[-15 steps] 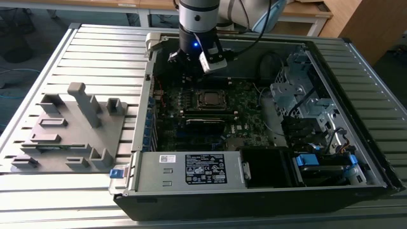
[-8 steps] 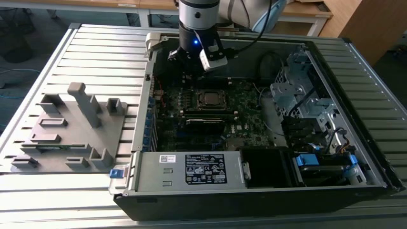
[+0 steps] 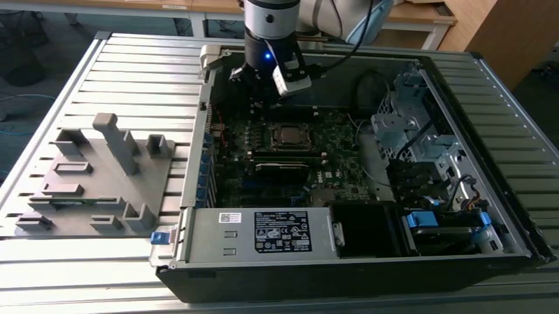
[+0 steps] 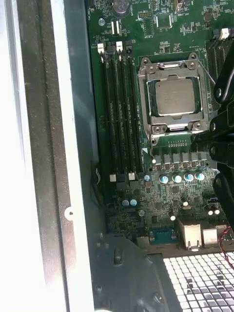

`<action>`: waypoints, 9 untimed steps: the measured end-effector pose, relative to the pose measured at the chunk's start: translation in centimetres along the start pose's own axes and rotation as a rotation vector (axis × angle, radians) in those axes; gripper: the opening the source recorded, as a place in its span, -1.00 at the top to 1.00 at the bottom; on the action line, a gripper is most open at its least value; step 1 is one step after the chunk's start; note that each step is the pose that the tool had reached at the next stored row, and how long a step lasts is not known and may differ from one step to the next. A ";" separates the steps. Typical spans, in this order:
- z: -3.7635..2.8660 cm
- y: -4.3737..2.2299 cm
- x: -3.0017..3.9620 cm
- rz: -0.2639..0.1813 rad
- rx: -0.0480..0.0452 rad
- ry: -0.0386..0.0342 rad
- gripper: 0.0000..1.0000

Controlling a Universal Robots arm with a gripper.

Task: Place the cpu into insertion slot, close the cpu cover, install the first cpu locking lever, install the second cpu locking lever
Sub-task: 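Install the first cpu locking lever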

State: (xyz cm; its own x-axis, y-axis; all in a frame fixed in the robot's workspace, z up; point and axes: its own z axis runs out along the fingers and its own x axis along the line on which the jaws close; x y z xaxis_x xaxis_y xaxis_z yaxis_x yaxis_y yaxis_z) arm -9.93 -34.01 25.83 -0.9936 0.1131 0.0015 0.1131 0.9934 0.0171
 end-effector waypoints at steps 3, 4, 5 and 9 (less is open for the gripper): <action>0.01 -0.06 0.55 0.000 -0.0004 -0.0021 0.80; 0.01 -0.08 0.73 0.000 -0.0005 -0.0026 0.80; 0.01 -0.10 0.88 0.000 -0.0005 -0.0029 0.80; 0.02 -0.15 1.25 0.000 -0.0190 -0.0012 0.80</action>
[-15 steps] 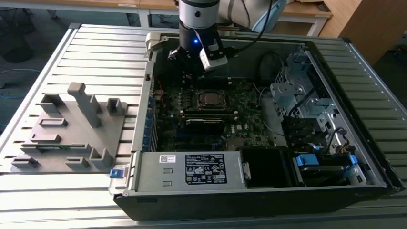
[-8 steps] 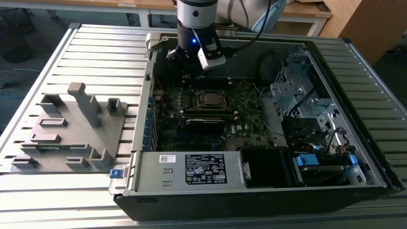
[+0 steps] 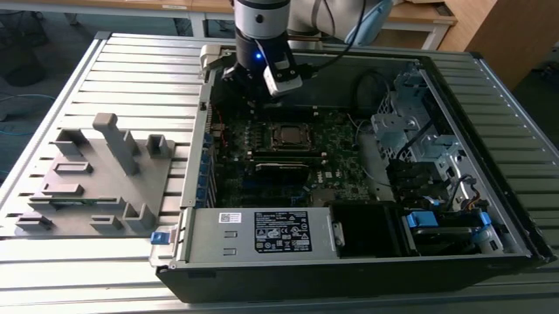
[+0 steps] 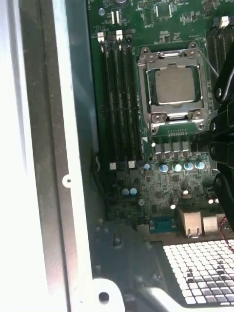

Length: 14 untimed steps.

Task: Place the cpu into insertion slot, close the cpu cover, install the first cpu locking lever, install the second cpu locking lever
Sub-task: 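Install the first cpu locking lever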

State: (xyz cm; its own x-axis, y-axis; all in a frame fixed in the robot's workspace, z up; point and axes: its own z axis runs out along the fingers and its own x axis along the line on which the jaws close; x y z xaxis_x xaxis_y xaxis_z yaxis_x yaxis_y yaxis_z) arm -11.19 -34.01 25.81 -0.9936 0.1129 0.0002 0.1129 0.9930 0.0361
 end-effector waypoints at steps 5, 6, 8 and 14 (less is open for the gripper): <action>0.00 -0.10 0.27 0.000 -0.0640 0.0074 0.80; 0.00 -0.12 0.32 0.000 -0.0759 0.0086 0.80; 0.00 -0.18 0.39 0.001 -0.0975 0.0111 0.80; 0.00 -0.28 0.49 0.001 -0.1411 0.0160 0.80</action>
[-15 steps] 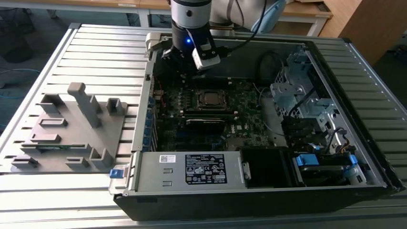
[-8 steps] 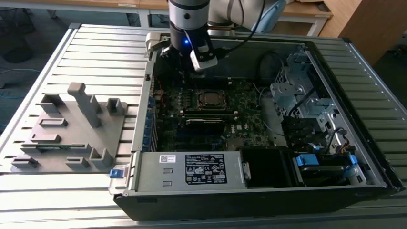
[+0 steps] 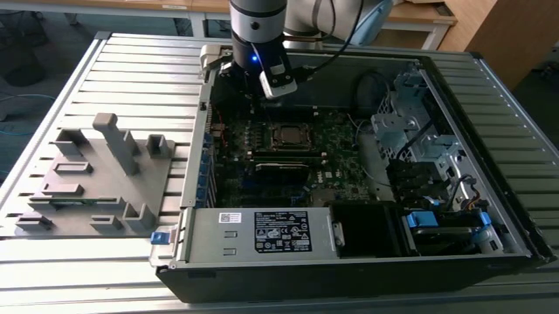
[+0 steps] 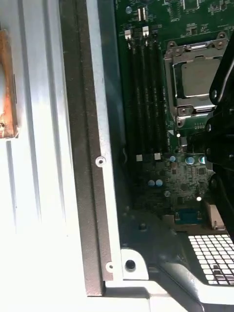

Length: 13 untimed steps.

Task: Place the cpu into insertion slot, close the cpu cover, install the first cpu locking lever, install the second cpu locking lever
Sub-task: 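Install the first cpu locking lever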

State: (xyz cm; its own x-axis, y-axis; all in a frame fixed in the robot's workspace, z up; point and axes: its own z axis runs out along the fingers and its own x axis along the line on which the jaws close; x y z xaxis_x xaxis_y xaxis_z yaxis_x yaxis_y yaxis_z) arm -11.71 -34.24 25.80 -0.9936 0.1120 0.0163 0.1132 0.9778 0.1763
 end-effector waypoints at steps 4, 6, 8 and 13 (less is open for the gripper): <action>0.00 -0.04 -0.01 0.000 -0.0089 0.0011 0.80; 0.01 -0.07 -0.01 0.000 -0.0292 0.0034 0.80; 0.04 -0.10 -0.01 0.000 -0.0425 0.0049 0.80; 0.19 -0.18 0.07 0.000 -0.0505 0.0058 0.80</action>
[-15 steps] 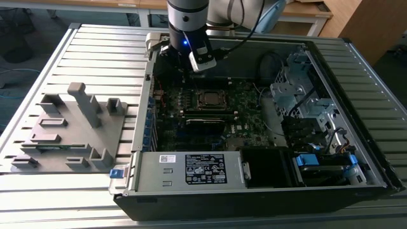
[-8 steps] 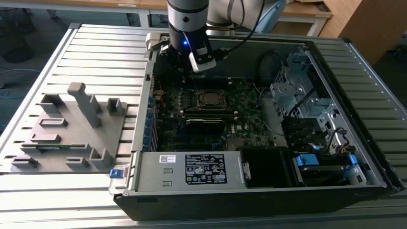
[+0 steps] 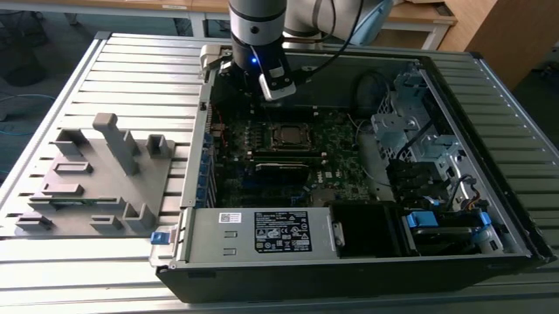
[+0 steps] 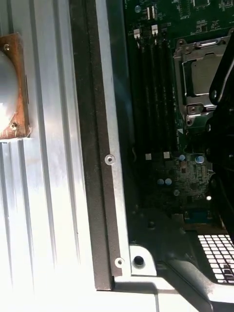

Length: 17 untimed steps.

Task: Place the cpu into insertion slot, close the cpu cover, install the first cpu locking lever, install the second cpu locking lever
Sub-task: 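Install the first cpu locking lever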

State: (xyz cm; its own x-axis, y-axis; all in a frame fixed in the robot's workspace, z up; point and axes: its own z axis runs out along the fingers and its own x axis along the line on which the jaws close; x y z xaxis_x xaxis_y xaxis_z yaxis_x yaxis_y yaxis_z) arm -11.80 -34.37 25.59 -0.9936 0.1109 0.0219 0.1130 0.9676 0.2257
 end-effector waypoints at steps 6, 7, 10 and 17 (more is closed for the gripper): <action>0.29 -0.18 0.05 0.000 -0.0598 0.0068 0.80; 0.30 -0.18 0.06 0.000 -0.0621 0.0070 0.80; 0.34 -0.19 0.04 0.000 -0.0629 0.0072 0.80; 0.44 -0.07 -1.22 0.000 -0.0629 0.0072 0.80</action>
State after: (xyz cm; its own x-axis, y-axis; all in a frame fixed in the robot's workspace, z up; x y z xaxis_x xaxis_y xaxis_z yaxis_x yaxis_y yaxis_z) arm -10.59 -34.47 25.12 -0.9936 0.1094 0.0289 0.1131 0.9514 0.2865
